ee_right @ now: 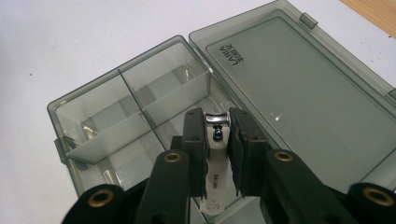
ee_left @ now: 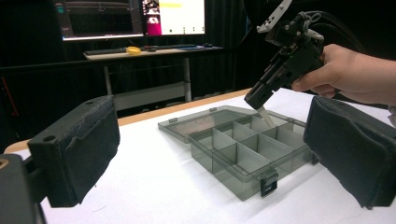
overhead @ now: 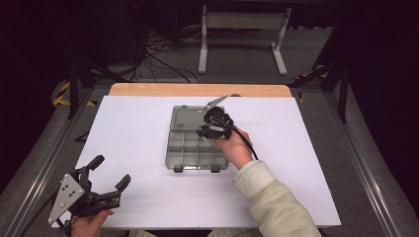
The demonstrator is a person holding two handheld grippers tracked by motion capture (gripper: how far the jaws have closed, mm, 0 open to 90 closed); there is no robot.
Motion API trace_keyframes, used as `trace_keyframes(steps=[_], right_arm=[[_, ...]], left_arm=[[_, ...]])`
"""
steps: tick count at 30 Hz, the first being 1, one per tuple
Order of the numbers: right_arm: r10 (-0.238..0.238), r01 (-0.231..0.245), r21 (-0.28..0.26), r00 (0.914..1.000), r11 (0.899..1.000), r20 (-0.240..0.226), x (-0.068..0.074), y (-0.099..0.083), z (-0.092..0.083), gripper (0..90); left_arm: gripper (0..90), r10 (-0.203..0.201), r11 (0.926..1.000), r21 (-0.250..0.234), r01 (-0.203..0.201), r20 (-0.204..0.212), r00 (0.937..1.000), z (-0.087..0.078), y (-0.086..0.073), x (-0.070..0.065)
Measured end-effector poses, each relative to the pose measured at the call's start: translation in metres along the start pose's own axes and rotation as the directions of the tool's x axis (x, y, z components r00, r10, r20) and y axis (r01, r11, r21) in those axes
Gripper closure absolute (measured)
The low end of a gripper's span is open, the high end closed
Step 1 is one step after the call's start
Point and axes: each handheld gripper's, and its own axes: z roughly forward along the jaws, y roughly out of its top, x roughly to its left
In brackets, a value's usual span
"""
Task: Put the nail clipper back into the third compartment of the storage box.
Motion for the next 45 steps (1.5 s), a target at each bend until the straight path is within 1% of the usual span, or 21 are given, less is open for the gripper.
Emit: trace_keyframes(steps=[7, 14, 18, 19, 20, 21, 22, 23, 25, 26, 28, 29, 30, 31, 34, 36, 39, 42, 43, 44, 45], right_arm=[[0.004, -0.004, 0.009, 1.0000, 1.000, -0.001, -0.002, -0.002, 0.004, 77.8], [0.023, -0.023, 0.029, 0.9997, 0.999, 0.000, -0.004, -0.004, 0.009, 77.7], [0.033, -0.033, 0.048, 0.9994, 0.998, 0.000, -0.006, -0.005, 0.011, 77.6], [0.039, -0.039, 0.057, 0.9992, 0.998, -0.004, -0.007, -0.005, 0.012, 77.3], [0.046, -0.045, 0.080, 0.9989, 0.996, -0.013, -0.008, -0.006, 0.014, 76.5], [0.046, -0.045, 0.093, 0.9988, 0.995, -0.013, -0.008, -0.007, 0.016, 67.8], [0.046, -0.047, 0.091, 0.9988, 0.995, 0.018, -0.008, -0.007, 0.017, 55.7], [0.058, -0.061, 0.086, 0.9976, 0.994, 0.037, -0.008, -0.007, 0.017, 51.6], [0.078, -0.080, 0.072, 0.9965, 0.994, 0.029, -0.009, -0.007, 0.016, 46.4], [0.073, -0.076, 0.066, 0.9966, 0.995, 0.038, -0.009, -0.006, 0.014, 43.1], [0.059, -0.061, 0.054, 0.9975, 0.997, 0.039, -0.008, -0.005, 0.011, 36.5], [0.057, -0.058, 0.044, 0.9978, 0.997, 0.035, -0.006, -0.005, 0.010, 34.4], [0.057, -0.058, 0.044, 0.9978, 0.997, 0.035, -0.006, -0.005, 0.010, 34.4], [0.044, -0.045, 0.026, 0.9982, 0.999, 0.041, -0.005, -0.004, 0.006, 27.4], [0.042, -0.042, -0.001, 0.9983, 0.999, 0.040, -0.003, -0.003, 0.000, 22.8], [0.041, -0.041, -0.011, 0.9984, 0.999, 0.039, -0.002, -0.002, -0.003, 22.2], [0.042, -0.039, -0.065, 0.9983, 0.997, 0.040, 0.004, -0.002, -0.017, 18.9], [0.038, -0.035, -0.110, 0.9989, 0.993, 0.027, 0.010, -0.004, -0.030, 17.0], [0.038, -0.035, -0.110, 0.9989, 0.993, 0.027, 0.010, -0.004, -0.030, 17.0], [0.033, -0.029, -0.123, 0.9990, 0.992, 0.029, 0.012, -0.005, -0.033, 16.1], [0.024, -0.021, -0.133, 0.9995, 0.991, 0.021, 0.015, -0.006, -0.039, 15.1]], left_arm=[[4.5, 0.002, 1.0000, 0.001, -0.002, -0.001, 1.0000, 0.000, 0.000, 0.000], [4.5, -0.001, 1.0000, -0.003, 0.001, 0.000, 1.0000, 0.000, 0.000, 0.000], [4.5, -0.001, 1.0000, -0.001, 0.001, 0.001, 1.0000, 0.000, 0.000, 0.000], [4.6, 0.000, 1.0000, 0.000, 0.000, 0.001, 1.0000, 0.000, 0.000, 0.000], [4.5, 0.000, 1.0000, 0.001, 0.000, 0.001, 1.0000, 0.000, 0.000, 0.000], [4.5, 0.001, 1.0000, 0.000, -0.001, 0.000, 1.0000, 0.000, 0.000, 0.000], [4.5, 0.001, 1.0000, 0.000, -0.001, 0.000, 1.0000, 0.000, 0.000, 0.000], [4.5, 0.001, 1.0000, -0.002, -0.001, 0.000, 1.0000, 0.000, 0.000, 0.000], [4.5, -0.002, 1.0000, -0.001, 0.002, 0.001, 1.0000, 0.000, 0.000, 0.000], [4.5, 0.000, 1.0000, -0.001, 0.000, 0.000, 1.0000, 0.000, 0.000, 0.000], [4.5, 0.000, 1.0000, 0.000, 0.000, 0.000, 1.0000, 0.000, 0.000, 0.000], [4.5, 0.000, 1.0000, 0.000, 0.000, 0.001, 1.0000, 0.000, 0.000, 0.000], [4.5, 0.000, 1.0000, 0.000, 0.000, 0.001, 1.0000, 0.000, 0.000, 0.000], [4.5, 0.000, 1.0000, 0.001, 0.000, 0.001, 1.0000, 0.000, 0.000, 0.000], [4.5, -0.001, 1.0000, 0.000, 0.001, 0.000, 1.0000, 0.000, 0.000, 0.000], [4.5, -0.001, 1.0000, 0.000, 0.001, 0.000, 1.0000, 0.000, 0.000, 0.000], [4.5, -0.001, 1.0000, 0.001, 0.001, 0.001, 1.0000, 0.001, 0.000, 0.000], [4.5, -0.001, 1.0000, 0.003, 0.001, -0.001, 1.0000, 0.001, 0.000, 0.000], [4.5, -0.001, 1.0000, 0.003, 0.001, -0.001, 1.0000, 0.001, 0.000, 0.000], [4.5, 0.002, 1.0000, 0.007, -0.002, 0.001, 1.0000, 0.001, 0.000, 0.000], [4.5, -0.001, 1.0000, 0.005, 0.001, -0.002, 1.0000, 0.000, 0.000, 0.000]])
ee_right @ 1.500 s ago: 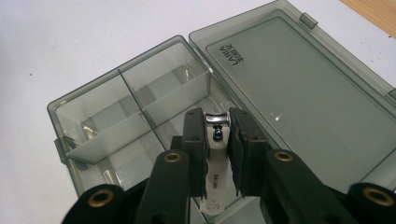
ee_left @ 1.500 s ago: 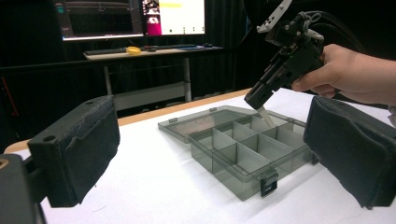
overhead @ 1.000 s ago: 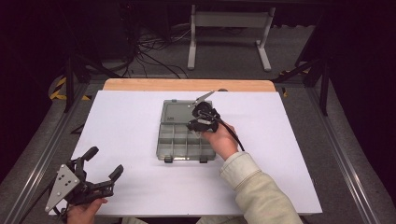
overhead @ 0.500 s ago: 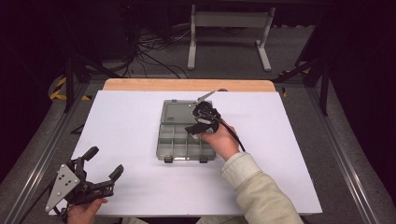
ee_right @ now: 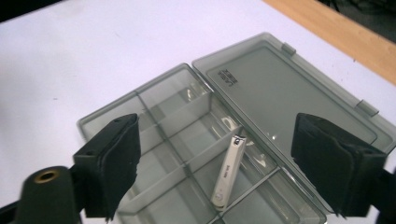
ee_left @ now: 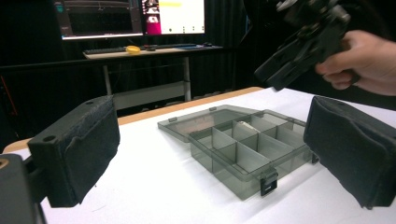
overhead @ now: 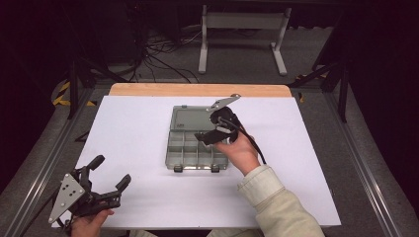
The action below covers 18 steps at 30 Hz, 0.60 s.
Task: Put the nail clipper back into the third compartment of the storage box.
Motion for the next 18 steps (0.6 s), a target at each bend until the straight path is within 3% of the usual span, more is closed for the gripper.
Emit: trace_keyframes(steps=[3, 12, 15, 18], right_arm=[[-0.029, 0.028, -0.045, 0.9996, 0.999, -0.008, 0.006, -0.004, -0.018, 10.3], [-0.053, 0.052, -0.134, 0.9986, 0.990, -0.004, 0.012, -0.014, -0.054, 5.2], [-0.062, 0.064, -0.164, 0.9979, 0.984, 0.018, 0.014, -0.018, -0.065, 1.1], [-0.066, 0.074, -0.222, 0.9969, 0.972, 0.042, 0.016, -0.028, -0.081, 0.0]], left_arm=[[4.5, 0.000, 1.0000, -0.004, 0.000, -0.001, 1.0000, 0.000, 0.001, -0.001], [4.5, 0.000, 1.0000, -0.002, 0.000, -0.004, 1.0000, 0.000, 0.001, -0.001], [4.5, 0.004, 1.0000, -0.003, -0.004, -0.003, 1.0000, 0.000, 0.001, -0.001], [4.5, 0.003, 1.0000, -0.004, -0.003, -0.004, 1.0000, 0.000, 0.001, -0.001]])
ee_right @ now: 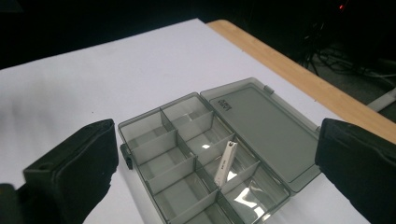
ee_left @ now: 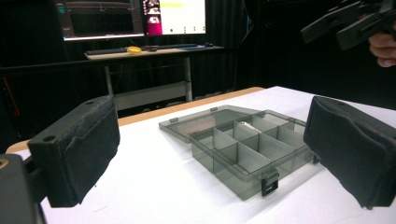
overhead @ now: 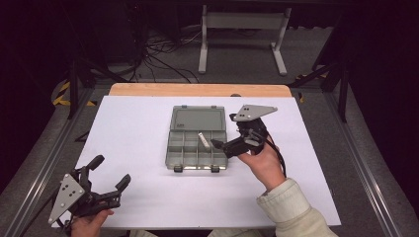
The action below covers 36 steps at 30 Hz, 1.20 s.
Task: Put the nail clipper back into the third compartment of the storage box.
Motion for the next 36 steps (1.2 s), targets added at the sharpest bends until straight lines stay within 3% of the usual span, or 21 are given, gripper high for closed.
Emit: trace_keyframes(steps=[11, 18, 28, 36], right_arm=[[0.012, -0.007, -0.134, 0.9993, 0.991, 0.035, 0.003, -0.027, -0.043, 0.0], [0.003, 0.010, -0.181, 0.9974, 0.983, 0.072, 0.005, -0.046, -0.063, 0.0], [0.016, 0.009, -0.226, 0.9941, 0.974, 0.108, 0.009, -0.072, -0.078, 0.0], [0.050, -0.020, -0.251, 0.9918, 0.968, 0.117, 0.009, -0.102, -0.084, 0.0]], left_arm=[[4.5, -0.002, 1.0000, -0.001, 0.002, 0.000, 1.0000, 0.000, 0.000, 0.000], [4.5, -0.002, 1.0000, -0.002, 0.002, -0.002, 1.0000, 0.000, 0.000, 0.000], [4.5, -0.002, 1.0000, -0.003, 0.002, -0.002, 1.0000, 0.000, 0.000, 0.000], [4.5, -0.001, 1.0000, -0.003, 0.001, -0.004, 1.0000, 0.000, 0.001, 0.001]])
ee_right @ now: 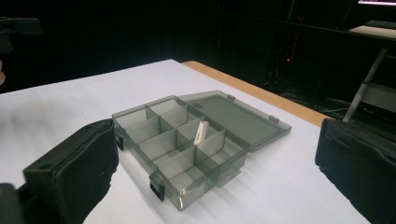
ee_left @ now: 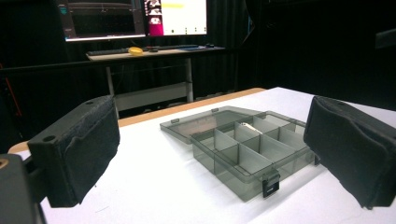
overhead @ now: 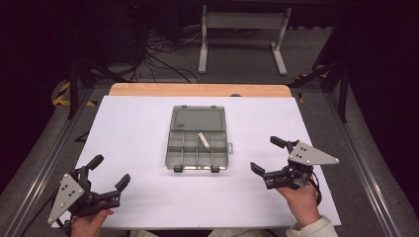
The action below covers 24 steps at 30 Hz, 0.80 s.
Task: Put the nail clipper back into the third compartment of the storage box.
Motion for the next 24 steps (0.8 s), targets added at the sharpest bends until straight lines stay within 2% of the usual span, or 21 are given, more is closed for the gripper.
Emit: trace_keyframes(steps=[6, 11, 17, 20, 22, 24], right_arm=[[0.018, -0.018, -0.013, 0.9998, 1.000, 0.006, 0.001, -0.024, -0.005, 0.0], [0.049, -0.049, -0.011, 0.9982, 0.999, 0.034, 0.000, -0.048, -0.007, 0.0], [0.056, -0.054, -0.024, 0.9953, 0.998, 0.079, 0.001, -0.069, -0.007, 0.0], [0.031, -0.028, -0.031, 0.9956, 0.999, 0.088, 0.001, -0.072, -0.005, 0.0], [0.030, -0.030, -0.009, 0.9965, 1.000, 0.078, 0.002, -0.075, -0.001, 0.0], [0.005, -0.004, -0.016, 0.9979, 1.000, 0.065, 0.005, -0.074, 0.001, 0.0]], left_arm=[[4.5, -0.001, 1.0000, -0.001, 0.001, -0.002, 1.0000, -0.001, 0.000, 0.000], [4.4, 0.000, 1.0000, -0.002, 0.000, 0.000, 1.0000, 0.000, 0.000, 0.000], [4.4, 0.005, 1.0000, 0.001, -0.005, -0.002, 1.0000, 0.000, -0.001, 0.001], [4.4, 0.002, 1.0000, -0.001, -0.002, -0.007, 1.0000, -0.001, -0.002, 0.003], [4.4, -0.005, 1.0000, -0.003, 0.005, -0.010, 0.9999, -0.001, -0.002, 0.004], [4.4, -0.001, 1.0000, -0.003, 0.001, -0.008, 1.0000, -0.001, -0.002, 0.003]])
